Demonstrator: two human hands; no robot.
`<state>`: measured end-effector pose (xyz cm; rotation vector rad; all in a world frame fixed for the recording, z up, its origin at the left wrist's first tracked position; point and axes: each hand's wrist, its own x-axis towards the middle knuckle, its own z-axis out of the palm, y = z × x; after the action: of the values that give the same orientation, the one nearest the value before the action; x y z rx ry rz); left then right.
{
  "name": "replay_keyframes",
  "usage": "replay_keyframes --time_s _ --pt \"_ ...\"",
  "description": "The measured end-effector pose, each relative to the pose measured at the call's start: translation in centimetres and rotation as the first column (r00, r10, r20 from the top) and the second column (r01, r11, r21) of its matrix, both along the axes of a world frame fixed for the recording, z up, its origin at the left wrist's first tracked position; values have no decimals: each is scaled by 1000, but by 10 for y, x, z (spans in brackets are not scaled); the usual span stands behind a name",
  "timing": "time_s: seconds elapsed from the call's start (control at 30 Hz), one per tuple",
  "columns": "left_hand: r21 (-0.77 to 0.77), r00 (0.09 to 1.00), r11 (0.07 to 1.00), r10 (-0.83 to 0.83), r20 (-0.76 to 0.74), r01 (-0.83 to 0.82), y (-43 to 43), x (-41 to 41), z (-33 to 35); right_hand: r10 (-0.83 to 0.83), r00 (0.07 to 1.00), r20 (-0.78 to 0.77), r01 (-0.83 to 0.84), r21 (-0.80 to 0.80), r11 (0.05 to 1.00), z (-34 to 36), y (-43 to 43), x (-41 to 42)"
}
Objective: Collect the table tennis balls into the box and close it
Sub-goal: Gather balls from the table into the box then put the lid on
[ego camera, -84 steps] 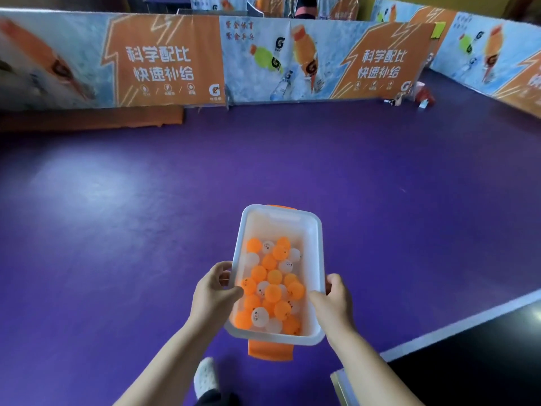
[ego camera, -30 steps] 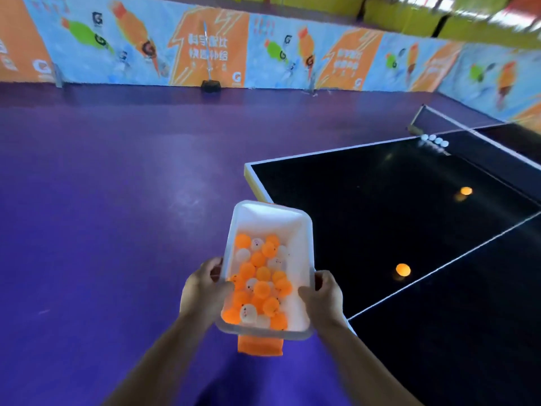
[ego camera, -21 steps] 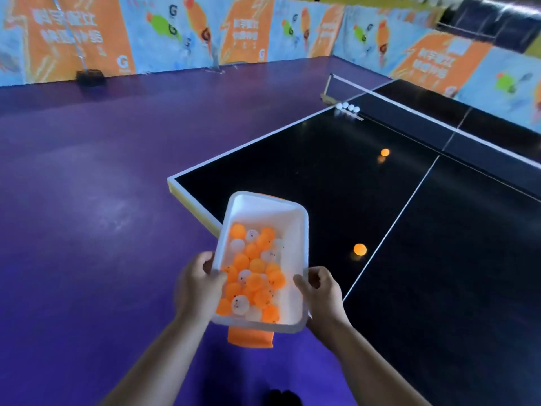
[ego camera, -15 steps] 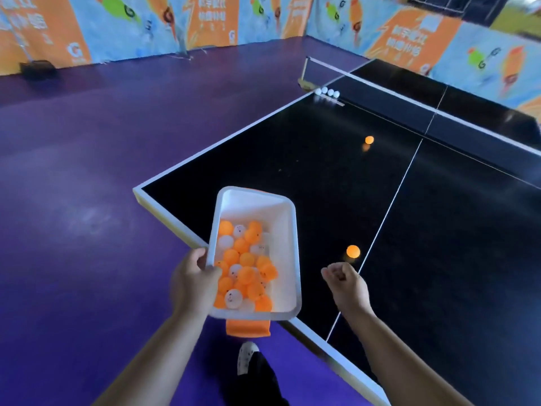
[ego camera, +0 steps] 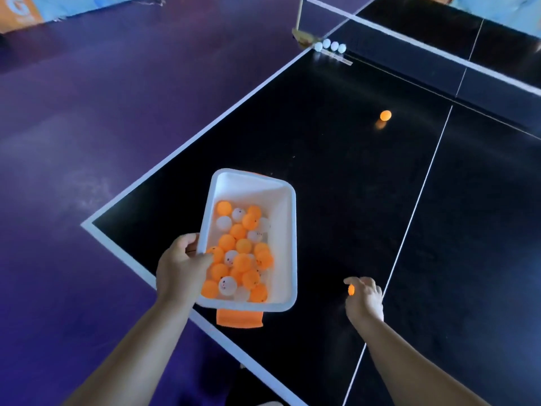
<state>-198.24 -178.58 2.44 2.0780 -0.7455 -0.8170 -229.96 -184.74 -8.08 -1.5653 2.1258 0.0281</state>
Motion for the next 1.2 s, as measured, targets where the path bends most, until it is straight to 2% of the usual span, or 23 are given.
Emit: replay_keyframes --time_s 0.1,0.17,0.27,0.33,0.43,0.5,0.6,0.73,0.97,1.2 --pt "24 1000 1000 6 -24 -6 -19 14 -2 -47 977 208 70 -105 992 9 -21 31" --pt "47 1000 999 16 -24 -14 -28 29 -3 -55 920 387 148 -215 965 29 -42 66" --pt "63 1000 998 18 -13 -17 -34 58 -7 28 837 547 208 -366 907 69 -64 131" --pt "64 1000 998 21 -6 -21 -36 84 -10 110 787 607 189 -408 893 90 -70 179" --pt "52 1000 999 9 -18 -8 -35 130 -12 304 722 622 -9 -431 902 104 -68 255" --pt "37 998 999 -4 -55 6 -32 170 -11 406 699 589 -114 -468 876 105 -63 305" --pt "6 998 1000 -11 -68 11 -23 247 -4 337 716 612 -23 -462 886 106 -54 378" --pt "-16 999 999 35 5 -35 -2 366 2 231 743 628 65 -411 909 103 -40 480" --pt "-12 975 978 207 77 -207 19 536 12 299 738 605 -59 -384 921 101 -29 652" --pt "-15 917 917 399 2 -399 19 643 4 391 712 583 -219 -345 913 98 -56 774"
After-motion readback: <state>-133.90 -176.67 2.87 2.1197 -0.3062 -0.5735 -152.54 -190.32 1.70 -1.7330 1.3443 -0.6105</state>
